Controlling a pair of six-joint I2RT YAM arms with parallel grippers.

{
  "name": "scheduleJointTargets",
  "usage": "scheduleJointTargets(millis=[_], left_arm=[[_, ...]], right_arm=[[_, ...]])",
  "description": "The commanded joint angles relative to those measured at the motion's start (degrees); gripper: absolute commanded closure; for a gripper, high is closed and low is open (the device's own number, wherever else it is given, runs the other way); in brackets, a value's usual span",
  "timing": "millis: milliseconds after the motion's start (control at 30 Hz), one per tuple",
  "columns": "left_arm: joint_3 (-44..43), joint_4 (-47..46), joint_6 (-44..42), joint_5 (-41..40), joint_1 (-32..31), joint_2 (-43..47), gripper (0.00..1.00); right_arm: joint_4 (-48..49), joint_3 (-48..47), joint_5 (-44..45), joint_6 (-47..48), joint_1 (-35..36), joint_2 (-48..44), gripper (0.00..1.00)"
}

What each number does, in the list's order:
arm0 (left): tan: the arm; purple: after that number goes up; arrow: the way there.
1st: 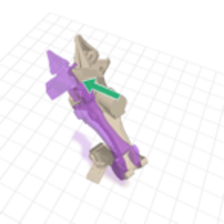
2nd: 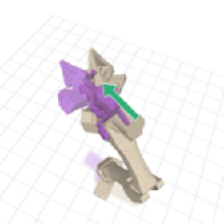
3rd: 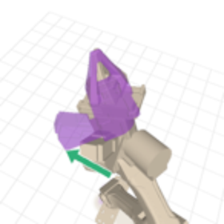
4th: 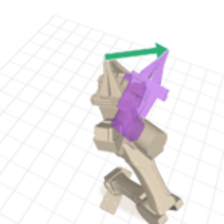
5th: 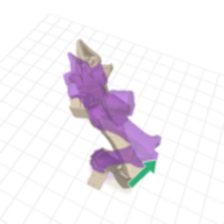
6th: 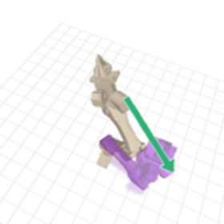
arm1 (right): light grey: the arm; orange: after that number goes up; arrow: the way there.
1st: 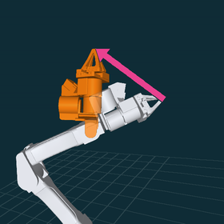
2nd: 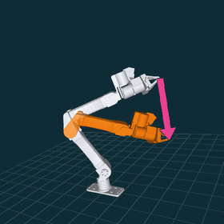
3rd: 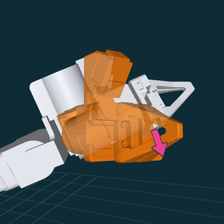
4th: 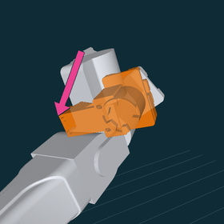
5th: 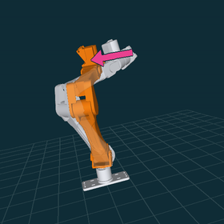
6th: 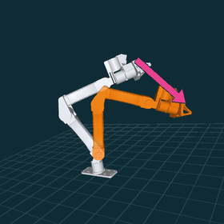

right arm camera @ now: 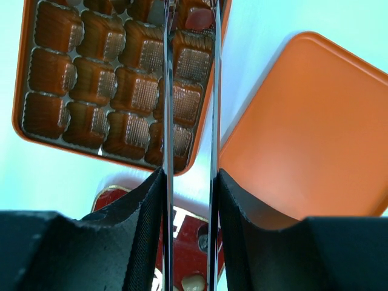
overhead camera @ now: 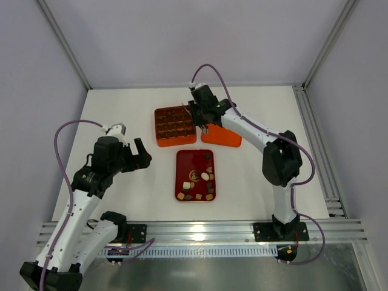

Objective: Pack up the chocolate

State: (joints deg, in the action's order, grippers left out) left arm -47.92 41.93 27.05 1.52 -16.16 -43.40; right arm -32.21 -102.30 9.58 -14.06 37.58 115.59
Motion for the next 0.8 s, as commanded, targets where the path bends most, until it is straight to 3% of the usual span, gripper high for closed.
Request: scheduleJointTargets(millis=[0,333,567,767], left_arm=[[0.0,-1.2,0.5,-0.6,-0.3,0.1,0.00],[0.0,-1.2,0.5,-0.6,-0.4,0.3,0.00],[-0.1,-1.2,0.5,-0.6,-0.4,0.8,0.00],[0.0,-1.2,0.5,-0.8,-0.4,0.8,0.00]], right_arm=[[0.2,1.3,0.4,-0.3,0.0,-9.9,0.59],[1.2,28.2,-3.5,-4.7,1.4,-33.6,0.59],[-4.9,42.8,-4.2,-6.7,9.8,-48.2,0.59],[-5.7,48.8,-7.7,-10.0,17.3,-53.2,0.59]])
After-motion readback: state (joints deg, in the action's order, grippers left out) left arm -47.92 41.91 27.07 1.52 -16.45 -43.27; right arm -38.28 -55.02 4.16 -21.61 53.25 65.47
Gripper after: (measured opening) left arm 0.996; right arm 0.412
